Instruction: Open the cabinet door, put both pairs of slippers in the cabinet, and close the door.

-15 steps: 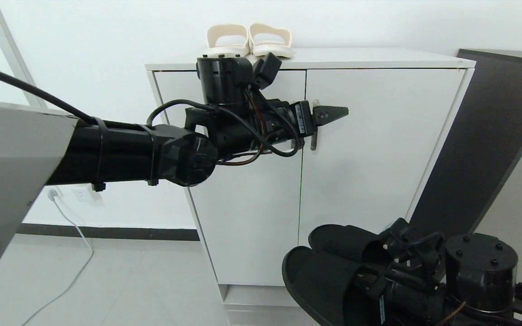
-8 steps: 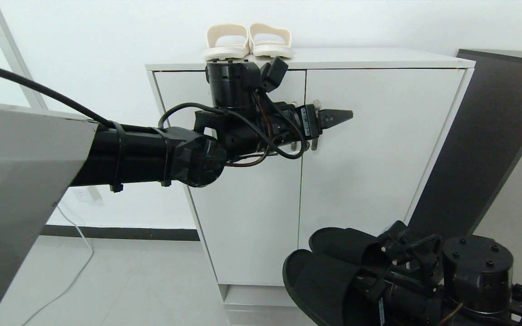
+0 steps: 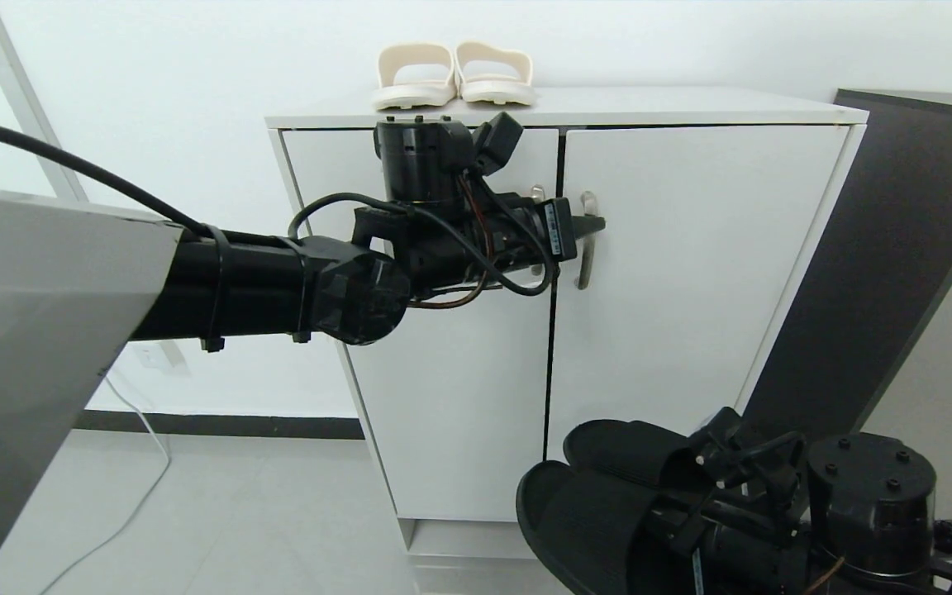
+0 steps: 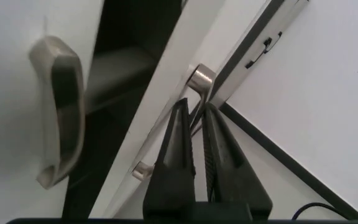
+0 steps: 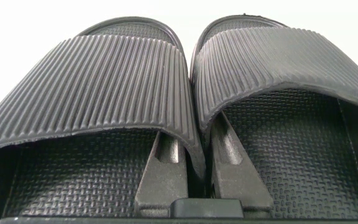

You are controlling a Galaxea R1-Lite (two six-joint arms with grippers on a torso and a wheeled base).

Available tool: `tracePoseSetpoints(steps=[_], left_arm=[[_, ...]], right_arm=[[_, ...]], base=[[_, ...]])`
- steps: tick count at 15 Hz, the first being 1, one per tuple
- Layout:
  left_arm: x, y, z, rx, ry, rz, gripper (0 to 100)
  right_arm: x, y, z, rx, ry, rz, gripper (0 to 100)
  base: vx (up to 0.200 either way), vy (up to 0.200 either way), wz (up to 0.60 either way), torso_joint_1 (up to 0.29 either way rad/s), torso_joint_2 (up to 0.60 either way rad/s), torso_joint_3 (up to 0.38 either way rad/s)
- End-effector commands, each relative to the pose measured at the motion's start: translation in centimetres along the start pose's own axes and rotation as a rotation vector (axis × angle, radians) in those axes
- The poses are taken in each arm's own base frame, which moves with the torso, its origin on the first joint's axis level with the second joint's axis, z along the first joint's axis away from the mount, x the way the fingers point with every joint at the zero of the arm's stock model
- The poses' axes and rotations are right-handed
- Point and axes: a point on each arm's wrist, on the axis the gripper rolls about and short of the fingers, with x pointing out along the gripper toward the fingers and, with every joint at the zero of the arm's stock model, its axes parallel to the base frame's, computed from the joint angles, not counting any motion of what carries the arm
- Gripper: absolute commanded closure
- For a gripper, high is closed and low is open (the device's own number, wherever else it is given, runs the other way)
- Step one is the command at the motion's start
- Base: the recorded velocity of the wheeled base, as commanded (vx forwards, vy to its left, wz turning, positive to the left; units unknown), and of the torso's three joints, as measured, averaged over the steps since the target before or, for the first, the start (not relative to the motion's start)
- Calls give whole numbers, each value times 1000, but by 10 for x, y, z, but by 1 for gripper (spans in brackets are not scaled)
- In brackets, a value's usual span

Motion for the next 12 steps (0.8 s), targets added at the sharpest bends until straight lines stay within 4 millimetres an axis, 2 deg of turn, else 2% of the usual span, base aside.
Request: tracePoseSetpoints(steps=[1,7,12], left_arm=[[-9,-13,3,2,-2,-16,100],[-41,-51,-6,34,-18,-82,100],[-101,-82,3,41,-36,-93,100]], right_arm=[[-3,1,-2,-1,7,20,100],[-28,5,-9,-24,24,197,100],[-32,6,-14,-60,41,220,100]], base=[[0,0,0,0,0,0],[0,0,0,0,0,0],[0,0,0,0,0,0]])
